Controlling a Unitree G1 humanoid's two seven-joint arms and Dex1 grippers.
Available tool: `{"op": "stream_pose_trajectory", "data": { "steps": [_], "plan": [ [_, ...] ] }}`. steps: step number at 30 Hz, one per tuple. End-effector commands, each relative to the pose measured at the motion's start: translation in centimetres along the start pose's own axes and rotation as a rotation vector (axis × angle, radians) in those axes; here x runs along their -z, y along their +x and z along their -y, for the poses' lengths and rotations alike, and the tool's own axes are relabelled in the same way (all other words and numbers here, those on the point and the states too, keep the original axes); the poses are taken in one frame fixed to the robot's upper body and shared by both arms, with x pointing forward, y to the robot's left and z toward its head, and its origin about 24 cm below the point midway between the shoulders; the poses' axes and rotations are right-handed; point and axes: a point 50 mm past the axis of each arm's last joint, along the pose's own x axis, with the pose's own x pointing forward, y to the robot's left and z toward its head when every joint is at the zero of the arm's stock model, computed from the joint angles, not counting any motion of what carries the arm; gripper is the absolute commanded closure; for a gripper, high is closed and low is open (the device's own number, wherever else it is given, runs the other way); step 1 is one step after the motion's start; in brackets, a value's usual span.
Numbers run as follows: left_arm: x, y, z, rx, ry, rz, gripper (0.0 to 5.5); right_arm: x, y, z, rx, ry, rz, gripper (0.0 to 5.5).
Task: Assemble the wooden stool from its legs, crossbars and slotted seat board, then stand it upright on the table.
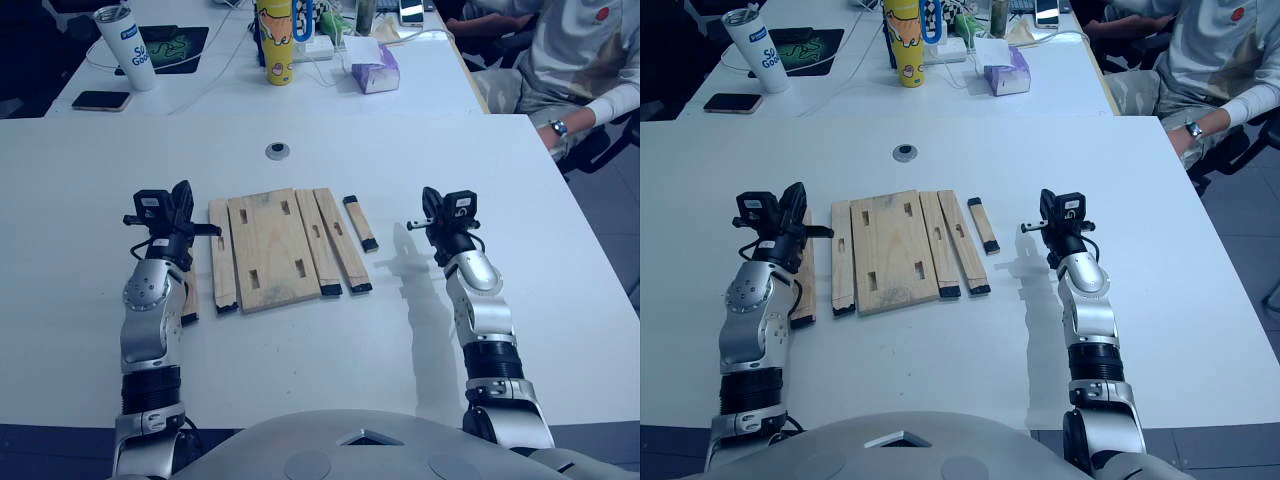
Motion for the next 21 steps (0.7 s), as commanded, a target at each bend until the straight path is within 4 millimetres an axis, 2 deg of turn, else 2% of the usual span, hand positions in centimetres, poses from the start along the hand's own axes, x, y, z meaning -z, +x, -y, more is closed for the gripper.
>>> {"op": "stream_pose_trajectory", "data": {
  "steps": [1, 4, 8, 15, 17, 21],
  "plan": [
    [-0.1, 0.5, 0.1, -0.021, 0.003, 0.013, 5.5, -0.2, 0.2, -0.5, -0.004, -0.014, 0.026, 5.48],
    [-0.7, 0.8, 0.1, -0.027, 0.005, 0.033, 5.5, -0.6, 0.5, -0.5, -0.011, -0.017, 0.036, 5.48],
    [-0.3, -0.2, -0.7, -0.053, 0.042, 0.005, 5.5, -1.0, 0.3, -0.4, -0.012, -0.021, 0.044, 5.48],
    [1.0, -3.1, -4.2, -0.174, 0.137, -0.118, 5.5, -0.7, -0.6, -0.4, -0.029, -0.035, 0.018, 5.48],
    [2.0, -3.9, -5.1, -0.196, 0.175, -0.201, 5.5, -0.8, -0.7, -0.3, -0.029, -0.037, 0.012, 5.48],
    [4.1, -5.1, -5.7, -0.197, 0.142, -0.359, 5.5, -0.6, -1.1, -0.2, -0.031, -0.043, 0.001, 5.48]
  ]
}}
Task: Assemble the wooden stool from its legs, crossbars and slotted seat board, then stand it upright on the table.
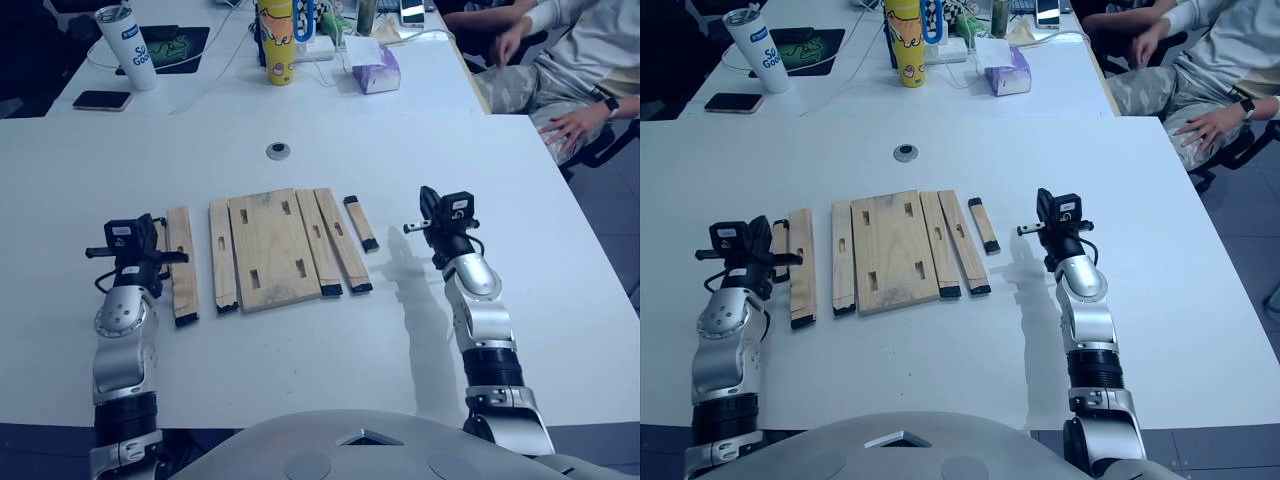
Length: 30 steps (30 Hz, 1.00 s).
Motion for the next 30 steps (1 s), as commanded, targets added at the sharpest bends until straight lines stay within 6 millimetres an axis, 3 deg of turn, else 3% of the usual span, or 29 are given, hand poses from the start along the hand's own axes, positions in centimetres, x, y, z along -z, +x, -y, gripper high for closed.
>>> {"op": "stream_pose_trajectory", "data": {
  "steps": [1, 14, 30],
  "plan": [
    [2.1, -0.6, -0.6, 0.015, 0.013, -0.142, 5.5, 0.2, -0.4, 0.2, -0.003, -0.012, -0.021, 5.48],
    [3.1, 0.1, -1.3, 0.057, 0.058, -0.26, 3.59, 0.4, -0.1, 0.1, -0.002, -0.028, -0.022, 5.5],
    [6.4, -0.5, -1.4, 0.063, -0.037, -0.478, 3.59, 0.5, 0.5, 0.3, -0.036, -0.071, -0.037, 5.5]
  ]
}}
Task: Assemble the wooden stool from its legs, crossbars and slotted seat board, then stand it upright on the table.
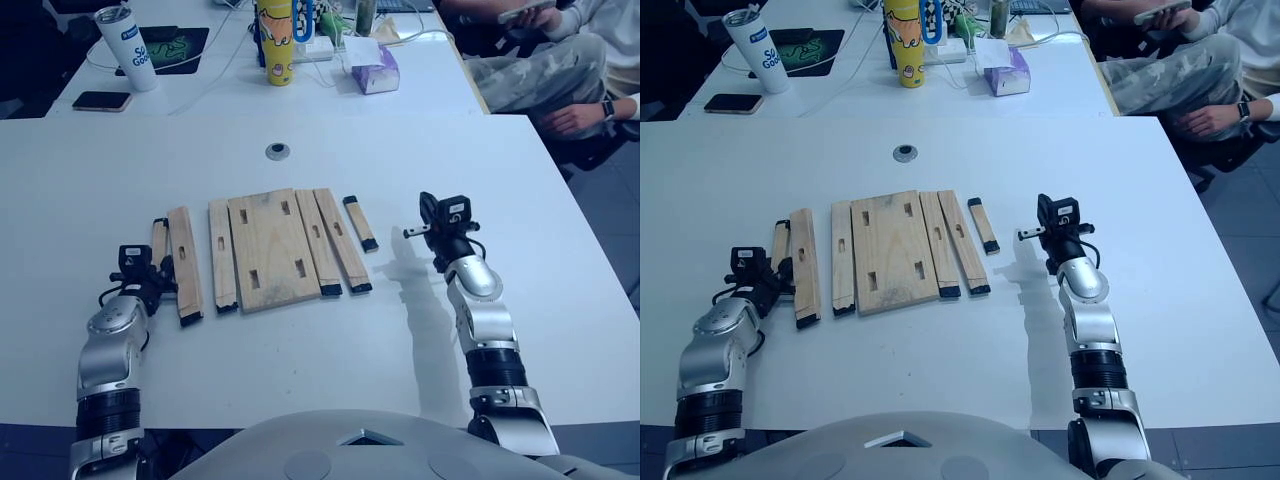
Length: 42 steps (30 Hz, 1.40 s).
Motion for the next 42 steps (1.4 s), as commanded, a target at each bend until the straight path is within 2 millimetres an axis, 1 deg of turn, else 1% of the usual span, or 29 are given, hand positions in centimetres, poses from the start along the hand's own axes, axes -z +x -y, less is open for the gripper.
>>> {"op": "stream_pose_trajectory", "data": {
  "steps": [1, 2, 6, 9, 11, 14, 17, 18, 19, 20, 21, 22, 24, 25, 27, 29, 31, 33, 36, 39, 42],
  "plan": [
    [2.8, -0.1, 0.0, -0.013, -0.033, -0.139, 3.59, -0.2, 0.4, 0.0, -0.02, -0.023, 0.004, 5.5],
    [2.8, -0.1, 0.0, -0.014, -0.035, -0.138, 3.59, -0.3, 0.5, 0.0, -0.021, -0.024, 0.005, 5.5],
    [2.2, 0.0, 0.3, 0.0, -0.045, -0.115, 4.14, -0.4, 0.6, 0.0, -0.024, -0.027, 0.01, 5.5],
    [1.5, 0.1, 0.3, -0.012, -0.011, -0.074, 4.18, -0.5, 0.7, 0.0, -0.023, -0.026, 0.014, 5.5],
    [0.6, 0.1, 0.1, -0.035, 0.012, -0.033, 4.18, -0.8, 0.9, 0.0, -0.02, -0.022, 0.026, 5.5],
    [-1.3, 0.1, -0.6, -0.083, 0.1, 0.067, 4.18, -1.5, 1.1, 0.3, -0.012, -0.026, 0.048, 5.5],
    [-4.5, 0.0, -0.8, -0.117, 0.144, 0.255, 4.18, -2.9, 1.8, 0.9, -0.014, -0.008, 0.078, 5.5],
    [-5.1, -0.1, -0.6, -0.118, 0.152, 0.296, 4.18, -3.2, 2.0, 1.0, -0.018, 0.0, 0.083, 5.5],
    [-6.1, -0.2, -0.4, -0.114, 0.139, 0.362, 4.18, -4.0, 2.6, 1.0, -0.028, 0.023, 0.089, 5.5],
    [-7.1, -0.4, -0.1, -0.115, 0.128, 0.429, 4.18, -5.0, 3.1, 0.9, -0.05, 0.058, 0.099, 5.29],
    [-7.8, -0.6, 0.2, -0.111, 0.126, 0.483, 4.18, -5.8, 3.5, 0.7, -0.077, 0.097, 0.107, 5.22],
    [-8.6, -0.7, 0.6, -0.091, 0.112, 0.54, 4.18, -6.7, 3.8, 0.3, -0.119, 0.157, 0.108, 5.02],
    [-10.1, -1.0, 2.8, 0.032, 0.059, 0.636, 4.18, -8.3, 4.1, -1.2, -0.26, 0.329, 0.079, 4.69],
    [-10.8, -1.2, 4.5, 0.12, 0.053, 0.676, 4.18, -8.9, 4.0, -2.0, -0.341, 0.42, 0.049, 4.54],
    [-11.7, -1.5, 7.6, 0.261, 0.045, 0.72, 4.18, -9.4, 3.6, -3.3, -0.458, 0.576, -0.016, 4.21],
    [-11.9, -1.8, 10.6, 0.396, 0.043, 0.736, 4.18, -9.5, 2.9, -4.5, -0.556, 0.726, -0.078, 3.9],
    [-11.5, -2.0, 12.6, 0.478, 0.055, 0.74, 4.18, -9.9, 2.3, -5.2, -0.628, 0.862, -0.105, 3.62],
    [-11.3, -2.4, 14.0, 0.534, 0.088, 0.755, 4.18, -10.5, 2.1, -5.5, -0.685, 0.973, -0.123, 3.28],
    [-11.4, -2.8, 15.9, 0.629, 0.123, 0.78, 4.18, -11.1, 2.0, -5.7, -0.72, 1.041, -0.156, 2.86],
    [-11.7, -3.2, 16.9, 0.679, 0.12, 0.804, 4.18, -11.3, 2.2, -5.6, -0.719, 1.071, -0.184, 2.4],
    [-11.7, -3.4, 17.5, 0.717, 0.13, 0.809, 4.18, -11.4, 2.4, -5.5, -0.712, 1.082, -0.198, 2.34]
  ]
}}
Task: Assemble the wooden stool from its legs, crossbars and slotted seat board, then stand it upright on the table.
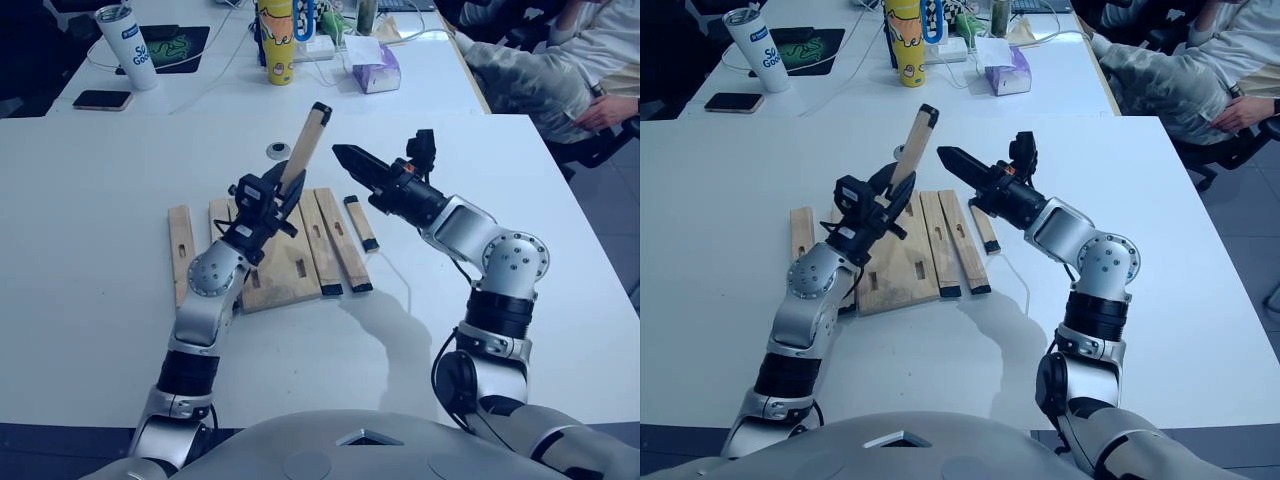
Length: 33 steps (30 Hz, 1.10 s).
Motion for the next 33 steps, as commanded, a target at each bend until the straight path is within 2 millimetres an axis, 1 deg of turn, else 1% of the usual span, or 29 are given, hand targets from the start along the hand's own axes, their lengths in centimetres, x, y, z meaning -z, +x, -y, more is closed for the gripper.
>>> {"op": "stream_pose_trajectory", "data": {
  "steps": [1, 8, 9, 11, 16, 25, 28, 33],
  "plan": [
    [-0.3, 0.6, 0.9, 0.064, 0.012, 0.016, 4.18, -0.5, 0.3, -0.3, 0.006, 0.014, -0.009, 2.34],
    [0.8, 0.5, 2.6, 0.189, -0.002, -0.043, 4.18, -1.1, 1.0, -0.7, -0.01, 0.006, 0.007, 2.34],
    [0.9, 0.4, 2.6, 0.192, 0.001, -0.047, 4.18, -1.2, 1.0, -0.8, -0.01, 0.003, 0.008, 2.53],
    [1.0, 0.3, 2.6, 0.183, 0.007, -0.05, 4.18, -1.3, 1.1, -0.7, -0.007, -0.001, 0.008, 2.73],
    [1.4, 0.1, 2.0, 0.153, 0.017, -0.064, 4.18, -1.2, 0.9, -0.3, 0.017, -0.013, 0.001, 3.53],
    [2.0, -0.2, 2.1, 0.171, 0.022, -0.087, 4.18, -1.3, 0.8, 0.1, 0.038, -0.026, 0.0, 4.83],
    [1.9, -0.2, 2.1, 0.173, 0.013, -0.083, 4.18, -1.4, 0.8, 0.1, 0.04, -0.038, -0.005, 5.0],
    [1.7, -0.2, 1.9, 0.163, 0.015, -0.073, 4.18, -1.5, 0.7, 0.4, 0.063, -0.058, -0.002, 5.03]
  ]
}}
